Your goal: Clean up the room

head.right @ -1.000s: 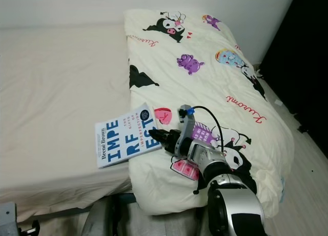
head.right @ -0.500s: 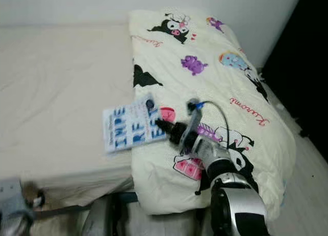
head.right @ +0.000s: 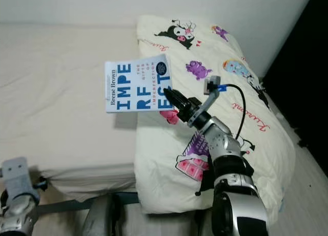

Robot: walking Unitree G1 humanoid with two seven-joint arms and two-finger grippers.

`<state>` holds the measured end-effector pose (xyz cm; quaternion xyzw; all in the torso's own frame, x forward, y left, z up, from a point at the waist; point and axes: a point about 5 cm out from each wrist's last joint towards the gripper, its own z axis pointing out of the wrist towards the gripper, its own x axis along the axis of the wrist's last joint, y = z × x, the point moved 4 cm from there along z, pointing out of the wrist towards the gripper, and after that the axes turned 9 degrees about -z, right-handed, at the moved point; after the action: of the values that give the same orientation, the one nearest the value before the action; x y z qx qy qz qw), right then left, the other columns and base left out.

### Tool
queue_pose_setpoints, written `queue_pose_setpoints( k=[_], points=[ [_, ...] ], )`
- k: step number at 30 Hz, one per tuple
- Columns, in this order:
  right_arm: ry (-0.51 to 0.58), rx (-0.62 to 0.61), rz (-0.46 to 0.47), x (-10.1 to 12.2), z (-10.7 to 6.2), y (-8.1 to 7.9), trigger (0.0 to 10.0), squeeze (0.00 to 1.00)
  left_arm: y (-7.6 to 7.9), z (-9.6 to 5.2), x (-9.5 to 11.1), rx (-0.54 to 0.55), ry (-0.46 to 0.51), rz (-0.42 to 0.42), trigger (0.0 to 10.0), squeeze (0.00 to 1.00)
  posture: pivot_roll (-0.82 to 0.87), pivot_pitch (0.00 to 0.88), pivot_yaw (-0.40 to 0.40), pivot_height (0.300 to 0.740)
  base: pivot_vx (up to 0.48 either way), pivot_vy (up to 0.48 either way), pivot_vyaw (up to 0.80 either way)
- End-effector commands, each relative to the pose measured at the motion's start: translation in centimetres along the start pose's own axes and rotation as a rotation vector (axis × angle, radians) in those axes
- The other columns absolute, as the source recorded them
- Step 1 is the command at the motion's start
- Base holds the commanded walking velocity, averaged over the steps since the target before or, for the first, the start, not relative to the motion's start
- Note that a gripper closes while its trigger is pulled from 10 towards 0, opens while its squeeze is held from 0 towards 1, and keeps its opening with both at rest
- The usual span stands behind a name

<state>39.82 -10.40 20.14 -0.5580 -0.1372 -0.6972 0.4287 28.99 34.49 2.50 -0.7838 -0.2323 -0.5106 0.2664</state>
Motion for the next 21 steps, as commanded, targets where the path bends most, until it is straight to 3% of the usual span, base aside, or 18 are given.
queue_pose_setpoints(
  k=[1,2,4,5,8,9,11,12,13,14,16,17,19,20,21],
  points=[
    [0.026,0.001,-0.009,0.8,-0.2,0.0,0.0,0.0,1.3,0.5,10.7,-0.037,0.319,0.03,10.0,0.0,0.11,0.041,-0.074,0.57,-0.412,0.0,0.0],
    [0.025,-0.001,-0.011,0.8,-0.3,0.0,0.0,0.0,3.6,0.6,7.9,-0.19,0.183,0.187,10.0,0.0,0.11,0.041,-0.073,0.575,-0.255,0.0,0.0],
    [0.025,-0.001,-0.011,0.8,-0.3,0.0,0.0,0.0,3.6,0.6,7.9,-0.19,0.183,0.187,10.0,0.0,0.11,0.041,-0.073,0.575,-0.255,0.0,0.0],
    [0.023,-0.004,-0.013,0.8,-0.4,-0.1,0.0,0.0,4.9,0.4,5.7,-0.293,0.077,0.285,10.0,0.0,0.11,0.041,-0.073,0.58,0.0,0.0,0.0],
    [0.023,-0.004,-0.013,0.8,-0.4,-0.1,0.0,0.0,4.9,0.4,5.7,-0.293,0.077,0.285,10.0,0.0,0.11,0.041,-0.073,0.58,0.0,0.0,0.0],
    [0.023,-0.009,-0.015,0.8,-0.5,-0.1,0.0,0.0,6.4,-0.8,2.7,-0.501,-0.017,0.547,10.0,0.0,0.11,0.042,-0.071,0.585,0.0,0.0,0.0],
    [0.023,-0.009,-0.015,0.8,-0.5,-0.1,0.0,0.0,6.4,-0.8,2.7,-0.501,-0.017,0.547,10.0,0.0,0.11,0.042,-0.071,0.585,0.0,0.0,0.0],
    [0.023,-0.014,-0.016,0.9,-0.6,0.0,0.0,0.0,7.1,-2.4,0.6,-0.702,-0.105,0.747,10.0,0.0,0.11,0.042,-0.071,0.59,0.0,0.0,0.0],
    [0.023,-0.014,-0.016,0.9,-0.6,0.0,0.0,0.0,7.1,-2.4,0.6,-0.702,-0.105,0.747,10.0,0.0,0.11,0.042,-0.071,0.59,0.0,0.0,0.0],
    [0.024,-0.016,-0.018,0.9,-0.7,0.0,0.0,0.0,7.2,-4.2,-0.5,-0.866,-0.157,0.906,10.0,0.0,0.1,0.036,-0.069,0.595,0.0,0.0,0.0],
    [0.024,-0.016,-0.018,0.9,-0.7,0.0,0.0,0.0,7.2,-4.2,-0.5,-0.866,-0.157,0.906,10.0,0.0,0.1,0.036,-0.069,0.595,0.0,0.0,0.0],
    [0.027,-0.017,-0.023,1.1,-0.8,-0.1,0.0,0.0,7.2,-6.5,-0.4,-1.058,-0.171,1.022,10.0,0.0,0.1,0.036,-0.069,0.6,0.0,0.0,0.0],
    [0.034,-0.016,-0.033,1.5,-0.8,-0.1,0.0,0.0,8.5,-10.1,1.9,-1.309,-0.1,0.995,10.0,0.0,0.09,0.031,-0.063,0.61,0.0,0.0,0.0],
    [0.034,-0.016,-0.033,1.5,-0.8,-0.1,0.0,0.0,8.5,-10.1,1.9,-1.309,-0.1,0.995,10.0,0.0,0.09,0.031,-0.063,0.61,0.0,0.0,0.0],
    [0.038,-0.016,-0.036,1.7,-0.8,-0.1,0.0,0.0,9.6,-10.2,3.4,-1.319,-0.034,0.931,10.0,0.0,0.1,0.029,-0.063,0.615,0.0,0.0,0.0]
  ],
)
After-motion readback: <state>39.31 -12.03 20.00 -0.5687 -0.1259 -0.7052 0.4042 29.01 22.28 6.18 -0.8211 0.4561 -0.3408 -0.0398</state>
